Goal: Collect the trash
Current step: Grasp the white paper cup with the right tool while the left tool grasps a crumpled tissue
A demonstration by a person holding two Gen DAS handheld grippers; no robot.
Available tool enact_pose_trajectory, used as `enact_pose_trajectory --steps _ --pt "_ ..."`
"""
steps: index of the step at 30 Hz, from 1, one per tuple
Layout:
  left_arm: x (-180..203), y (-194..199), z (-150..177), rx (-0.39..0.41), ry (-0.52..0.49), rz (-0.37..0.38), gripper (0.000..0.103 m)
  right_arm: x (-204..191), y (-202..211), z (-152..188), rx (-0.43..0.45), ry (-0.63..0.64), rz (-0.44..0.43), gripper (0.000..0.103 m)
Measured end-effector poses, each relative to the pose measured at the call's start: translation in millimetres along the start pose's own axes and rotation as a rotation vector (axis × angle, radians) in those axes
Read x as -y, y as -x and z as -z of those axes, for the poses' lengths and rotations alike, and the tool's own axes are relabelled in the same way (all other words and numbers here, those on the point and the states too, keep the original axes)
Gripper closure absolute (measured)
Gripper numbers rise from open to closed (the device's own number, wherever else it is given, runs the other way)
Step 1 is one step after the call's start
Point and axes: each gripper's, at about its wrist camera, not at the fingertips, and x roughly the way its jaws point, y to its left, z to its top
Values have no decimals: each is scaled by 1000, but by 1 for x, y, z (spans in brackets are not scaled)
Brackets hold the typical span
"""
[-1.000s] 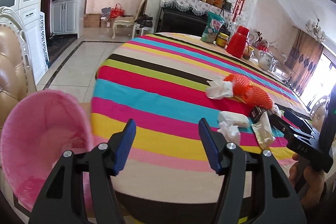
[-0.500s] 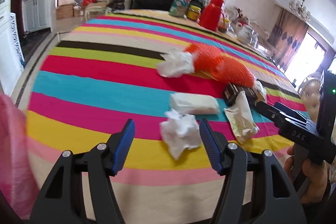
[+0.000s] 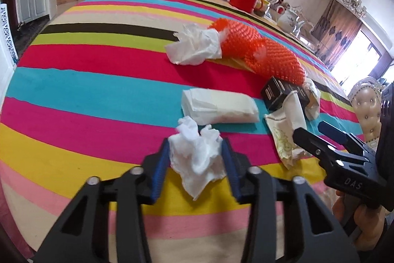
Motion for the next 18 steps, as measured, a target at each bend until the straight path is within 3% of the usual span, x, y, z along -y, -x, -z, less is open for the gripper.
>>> enact_pose_trajectory --steps 4,6,8,10,18 --pt "4 1 1 -7 -26 8 90 -5 -7 3 -30 25 -1 26" --pt "6 4 1 -3 -39 9 93 -7 -10 4 -43 33 -7 32" --pt "7 6 2 1 -43 12 94 -9 -11 5 -51 41 -16 45" --pt "7 10 3 6 -48 18 95 -9 -10 5 -49 40 -30 53" --pt "6 32 4 53 -46 23 95 -14 2 3 3 60 -62 55"
